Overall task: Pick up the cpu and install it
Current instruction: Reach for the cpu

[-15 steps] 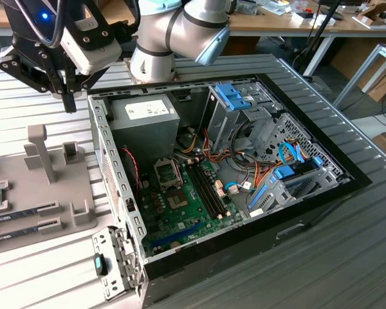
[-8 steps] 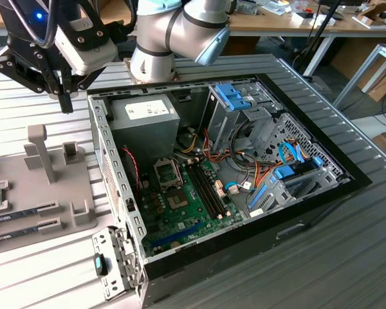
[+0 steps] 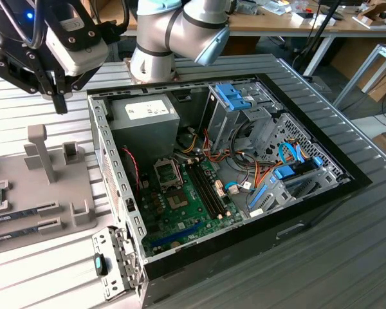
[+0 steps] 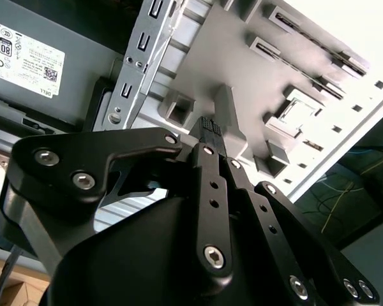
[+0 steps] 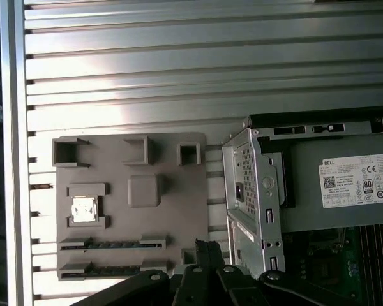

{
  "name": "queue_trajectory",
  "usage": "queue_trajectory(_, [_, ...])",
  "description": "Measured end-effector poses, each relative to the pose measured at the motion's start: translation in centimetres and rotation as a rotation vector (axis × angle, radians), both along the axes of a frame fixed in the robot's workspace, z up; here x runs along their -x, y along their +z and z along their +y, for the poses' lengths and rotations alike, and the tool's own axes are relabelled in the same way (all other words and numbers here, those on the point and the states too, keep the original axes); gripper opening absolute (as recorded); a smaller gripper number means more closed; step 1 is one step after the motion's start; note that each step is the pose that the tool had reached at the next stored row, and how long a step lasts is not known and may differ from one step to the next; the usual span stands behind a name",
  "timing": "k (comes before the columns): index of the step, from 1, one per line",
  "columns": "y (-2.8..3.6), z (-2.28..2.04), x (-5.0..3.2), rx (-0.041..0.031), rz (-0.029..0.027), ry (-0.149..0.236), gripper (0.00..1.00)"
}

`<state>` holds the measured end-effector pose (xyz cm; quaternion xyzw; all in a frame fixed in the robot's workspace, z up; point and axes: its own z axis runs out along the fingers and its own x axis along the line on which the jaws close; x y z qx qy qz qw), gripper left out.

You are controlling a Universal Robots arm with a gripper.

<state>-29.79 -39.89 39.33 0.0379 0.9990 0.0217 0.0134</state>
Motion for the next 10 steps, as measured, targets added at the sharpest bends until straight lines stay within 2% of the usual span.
queue_trajectory(10, [-0.01,0.0,0.93,0.0,0.0,0.0,0.11])
